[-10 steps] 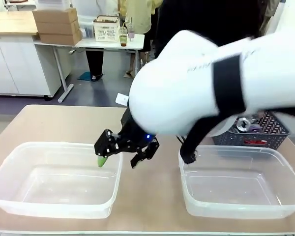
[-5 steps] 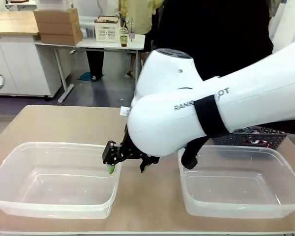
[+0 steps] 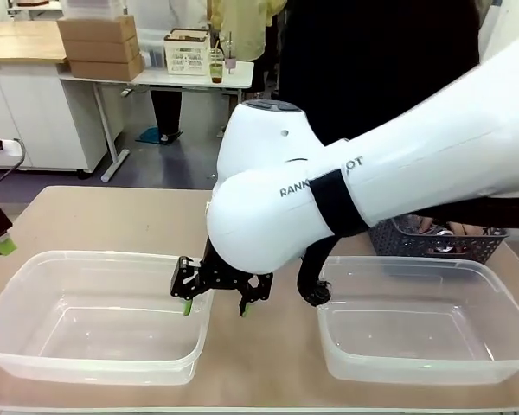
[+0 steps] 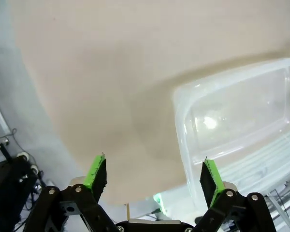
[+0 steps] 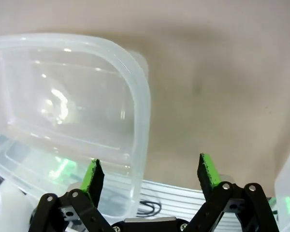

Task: Sort the waste into each basket.
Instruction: Pick up the Organizing box on the left side of the table and lift it.

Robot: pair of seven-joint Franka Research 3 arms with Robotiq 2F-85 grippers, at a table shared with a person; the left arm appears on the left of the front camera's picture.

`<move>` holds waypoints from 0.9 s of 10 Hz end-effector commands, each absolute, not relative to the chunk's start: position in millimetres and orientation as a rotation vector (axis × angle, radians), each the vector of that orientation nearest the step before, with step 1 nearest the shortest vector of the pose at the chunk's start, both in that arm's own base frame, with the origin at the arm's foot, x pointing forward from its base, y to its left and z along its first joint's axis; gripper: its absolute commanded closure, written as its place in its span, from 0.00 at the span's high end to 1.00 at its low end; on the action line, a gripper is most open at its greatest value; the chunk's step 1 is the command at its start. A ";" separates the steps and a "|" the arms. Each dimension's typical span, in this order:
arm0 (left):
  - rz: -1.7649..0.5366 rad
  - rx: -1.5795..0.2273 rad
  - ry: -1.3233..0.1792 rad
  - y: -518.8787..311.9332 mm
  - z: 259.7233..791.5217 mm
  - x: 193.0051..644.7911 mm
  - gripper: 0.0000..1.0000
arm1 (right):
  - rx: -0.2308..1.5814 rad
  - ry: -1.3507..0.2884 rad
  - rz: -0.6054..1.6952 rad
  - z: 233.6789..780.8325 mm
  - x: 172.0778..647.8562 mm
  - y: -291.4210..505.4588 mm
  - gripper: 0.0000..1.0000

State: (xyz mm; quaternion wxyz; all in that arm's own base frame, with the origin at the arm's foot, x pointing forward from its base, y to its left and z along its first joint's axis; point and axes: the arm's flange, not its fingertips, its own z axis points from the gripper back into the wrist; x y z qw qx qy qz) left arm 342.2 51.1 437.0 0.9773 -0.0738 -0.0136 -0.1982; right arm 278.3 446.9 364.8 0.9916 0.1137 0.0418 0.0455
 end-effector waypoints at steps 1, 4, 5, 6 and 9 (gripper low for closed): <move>-0.399 -0.150 0.007 30.9 372.8 278.4 1.00 | 0.170 0.094 0.044 369.3 283.9 468.8 1.00; -0.440 -0.202 0.142 27.8 352.4 260.2 1.00 | 0.155 0.091 0.031 371.5 290.3 470.9 1.00; -0.443 -0.221 0.162 25.9 345.1 253.3 1.00 | 0.152 0.092 0.030 372.1 291.0 471.7 1.00; -0.447 -0.252 0.161 20.1 334.9 249.4 1.00 | 0.152 0.094 0.041 372.6 289.5 475.0 1.00; -0.488 -0.305 0.160 0.3 321.7 244.1 1.00 | 0.137 0.098 0.035 372.5 289.4 476.2 1.00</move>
